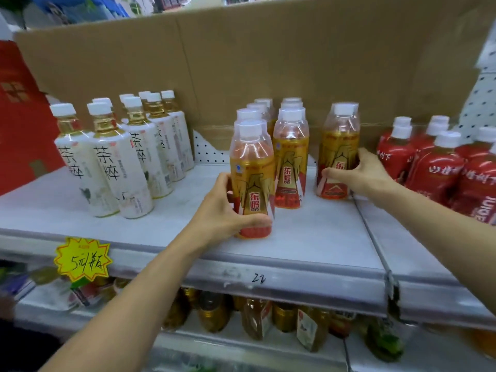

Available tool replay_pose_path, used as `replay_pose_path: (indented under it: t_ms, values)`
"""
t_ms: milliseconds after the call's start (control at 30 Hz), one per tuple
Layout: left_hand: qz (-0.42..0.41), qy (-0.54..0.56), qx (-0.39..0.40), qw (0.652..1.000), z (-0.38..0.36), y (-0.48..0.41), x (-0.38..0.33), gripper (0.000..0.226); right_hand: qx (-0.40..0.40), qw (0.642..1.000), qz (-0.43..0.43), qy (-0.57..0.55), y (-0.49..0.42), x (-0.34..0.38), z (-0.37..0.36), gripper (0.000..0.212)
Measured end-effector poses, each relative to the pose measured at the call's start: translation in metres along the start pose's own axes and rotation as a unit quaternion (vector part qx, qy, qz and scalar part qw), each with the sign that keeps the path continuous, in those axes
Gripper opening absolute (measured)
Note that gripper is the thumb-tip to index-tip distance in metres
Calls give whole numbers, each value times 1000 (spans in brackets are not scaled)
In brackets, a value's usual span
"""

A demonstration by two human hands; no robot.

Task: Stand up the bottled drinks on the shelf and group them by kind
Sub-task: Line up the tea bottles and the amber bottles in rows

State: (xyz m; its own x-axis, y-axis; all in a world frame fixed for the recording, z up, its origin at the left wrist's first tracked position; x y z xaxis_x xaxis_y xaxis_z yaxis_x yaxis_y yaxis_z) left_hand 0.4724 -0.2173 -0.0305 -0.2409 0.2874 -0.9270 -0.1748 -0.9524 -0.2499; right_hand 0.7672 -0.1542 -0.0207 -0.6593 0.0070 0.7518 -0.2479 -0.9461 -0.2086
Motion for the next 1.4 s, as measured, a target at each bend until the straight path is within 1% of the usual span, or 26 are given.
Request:
replay_pose_path:
  t_ms: [67, 133, 233, 300, 367, 400, 533, 733, 833, 900, 967, 1000, 1033, 1067, 1100, 1133, 1200, 1267, 1333, 1400]
  values:
    - [-1, 17, 31, 999, 7, 2, -1, 73, 22, 1000, 12, -9, 31, 7, 2, 51]
    - [-5, 24, 45, 999, 9, 4, 1, 69, 42, 999, 25, -18, 59, 17, -2, 48]
    - [-16, 11, 26, 999, 8, 4, 4, 68, 64, 997, 42, -24, 92, 35, -17, 51]
    - [-39, -18, 6, 999, 8, 3, 3, 78, 73, 996, 53, -9, 108, 46, -31, 59]
    - [-62, -32, -11, 998, 9, 3, 3, 85, 68, 995, 65, 12, 117, 53, -46, 70]
    - [-68, -31, -15, 997, 10, 2, 3, 85, 62, 996, 66, 19, 120, 55, -52, 72]
    - [-82, -23, -19, 996, 12, 1, 7, 80, 29, 997, 64, 23, 126, 61, -61, 67]
    - [-87, -22, -10, 996, 9, -3, 10, 83, -7, 998, 60, 35, 129, 65, -59, 67]
    - [-92, -39, -12, 995, 9, -3, 11, 83, -5, 998, 56, 35, 131, 65, -60, 66]
    - [-90, -55, -17, 994, 10, -2, 10, 88, 2, 998, 55, 38, 133, 64, -59, 65]
    - [-94, -68, -36, 993, 11, 4, 6, 96, 24, 997, 59, 50, 137, 63, -57, 66]
    - [-107, -77, -61, 989, 14, 11, 0, 98, 34, 996, 64, 60, 139, 62, -55, 69]
    - [-128, -84, -98, 983, 20, 23, -8, 95, 39, 994, 68, 75, 142, 60, -53, 73]
    - [-165, -84, -136, 973, 19, 35, -21, 87, 35, 992, 74, 95, 143, 55, -44, 74]
    - [-207, -77, -159, 962, 19, 51, -32, 76, 30, 990, 84, 114, 147, 54, -38, 71]
    - [-246, -61, -158, 954, 12, 64, -44, 65, 17, 986, 100, 130, 149, 53, -29, 64]
    - [-299, -40, -97, 949, -26, 78, -65, 48, -28, 976, 147, 160, 152, 47, 4, 46]
    - [-318, -48, -6, 947, -76, 80, -79, 39, -69, 962, 187, 187, 149, 36, 42, 35]
    - [-324, -73, 78, 940, -127, 76, -91, 36, -103, 948, 214, 212, 144, 22, 81, 28]
    - [-317, -83, 132, 936, -173, 64, -104, 38, -134, 936, 226, 235, 135, 6, 123, 23]
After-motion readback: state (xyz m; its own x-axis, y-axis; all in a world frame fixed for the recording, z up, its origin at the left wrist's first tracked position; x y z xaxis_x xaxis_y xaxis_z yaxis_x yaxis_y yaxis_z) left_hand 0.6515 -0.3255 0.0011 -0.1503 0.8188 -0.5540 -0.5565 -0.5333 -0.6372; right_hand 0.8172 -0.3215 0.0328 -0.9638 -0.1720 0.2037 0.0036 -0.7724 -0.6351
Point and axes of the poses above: each hand's wrist, its own y-axis away from the middle knuckle, its own z-axis out of the back of the hand, x = y × z, the point moved 10 cm from there along -y, towards the middle knuckle, and after that the axes turned 14 degrees about y, right-handed, at the moved point
